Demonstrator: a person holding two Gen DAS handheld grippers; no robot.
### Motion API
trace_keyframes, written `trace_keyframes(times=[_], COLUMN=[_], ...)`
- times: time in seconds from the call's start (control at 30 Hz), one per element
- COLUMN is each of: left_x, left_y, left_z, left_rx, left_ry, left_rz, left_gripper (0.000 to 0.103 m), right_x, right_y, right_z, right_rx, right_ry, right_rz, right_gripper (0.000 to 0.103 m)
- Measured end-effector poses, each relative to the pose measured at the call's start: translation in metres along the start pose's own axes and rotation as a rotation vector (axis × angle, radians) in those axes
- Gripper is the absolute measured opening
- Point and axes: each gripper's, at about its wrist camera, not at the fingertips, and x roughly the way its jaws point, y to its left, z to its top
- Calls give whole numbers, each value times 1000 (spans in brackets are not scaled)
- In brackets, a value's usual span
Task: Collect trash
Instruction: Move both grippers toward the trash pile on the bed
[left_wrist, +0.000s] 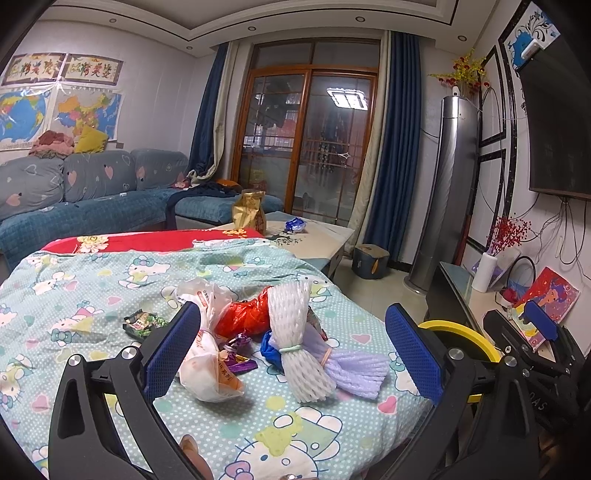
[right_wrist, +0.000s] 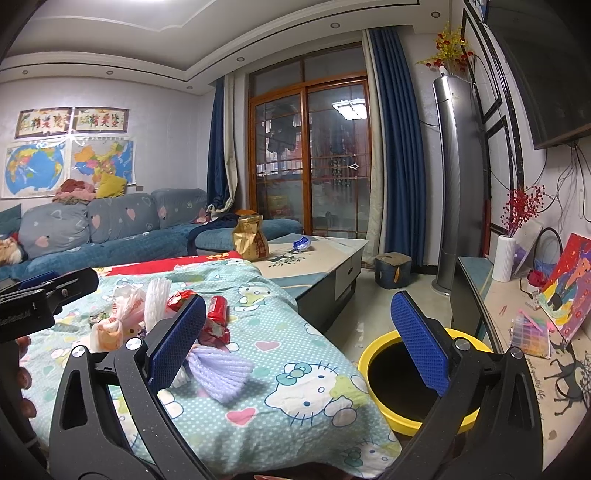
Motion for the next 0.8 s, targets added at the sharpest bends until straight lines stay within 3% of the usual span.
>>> trace_keyframes(times=[0.13, 0.4, 0.47, 0.63, 0.8], left_x=[2, 6, 8, 11, 13], left_y=[2, 29, 35, 56, 79], left_z=[0, 5, 8, 13, 17], left_rx=[-12, -67, -74, -102, -138], left_ry=[6, -4, -4, -4, -1], left_rz=[-11, 30, 55, 117, 163], left_gripper=[97, 97, 97, 97, 97], right_x=[7, 11, 10, 27, 35], right_y=[2, 33, 44, 65, 85], right_z=[-3, -4, -2, -5, -6], right_rx=[-16, -56, -68, -108, -135], right_ry=[-7, 6, -33, 83, 124], right_rz=[21, 147, 170, 220, 267], right_gripper=[92, 92, 92, 92, 92])
